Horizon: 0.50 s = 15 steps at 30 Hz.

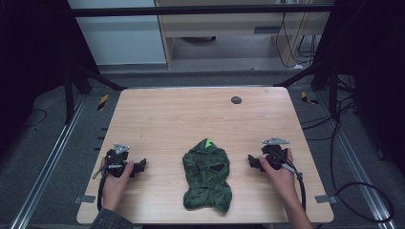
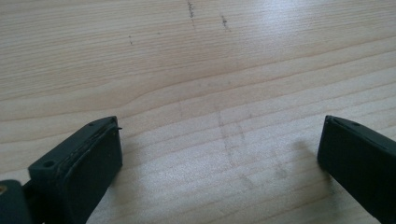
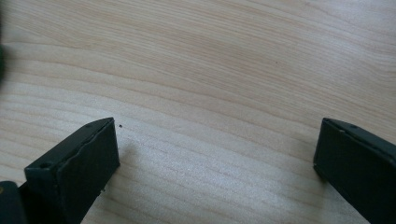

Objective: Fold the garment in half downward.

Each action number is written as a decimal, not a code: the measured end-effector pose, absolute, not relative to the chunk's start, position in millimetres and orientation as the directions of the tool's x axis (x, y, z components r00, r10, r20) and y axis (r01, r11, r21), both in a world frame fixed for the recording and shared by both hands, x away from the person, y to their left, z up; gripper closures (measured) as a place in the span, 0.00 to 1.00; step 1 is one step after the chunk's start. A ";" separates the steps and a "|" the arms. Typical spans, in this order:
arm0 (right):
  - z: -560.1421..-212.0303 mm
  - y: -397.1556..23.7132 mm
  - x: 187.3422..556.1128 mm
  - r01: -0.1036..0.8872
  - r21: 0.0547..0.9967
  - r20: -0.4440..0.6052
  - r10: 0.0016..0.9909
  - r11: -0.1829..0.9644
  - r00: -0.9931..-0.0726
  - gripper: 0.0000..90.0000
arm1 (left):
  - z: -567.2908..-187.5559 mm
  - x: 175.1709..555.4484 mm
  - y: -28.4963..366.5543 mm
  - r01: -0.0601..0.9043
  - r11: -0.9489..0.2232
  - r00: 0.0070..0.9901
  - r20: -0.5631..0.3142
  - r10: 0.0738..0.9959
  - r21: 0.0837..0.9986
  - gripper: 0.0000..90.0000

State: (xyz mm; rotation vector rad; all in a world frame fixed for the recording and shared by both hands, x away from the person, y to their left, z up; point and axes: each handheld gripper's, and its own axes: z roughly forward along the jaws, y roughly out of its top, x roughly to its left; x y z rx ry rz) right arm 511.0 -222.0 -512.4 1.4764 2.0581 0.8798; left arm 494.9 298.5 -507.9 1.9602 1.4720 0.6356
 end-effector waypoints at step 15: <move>-498.0 -210.8 496.7 0.634 0.730 0.041 0.910 0.255 -0.414 0.20 | -494.0 479.9 268.3 0.622 -0.307 0.413 0.031 0.910 0.721 0.06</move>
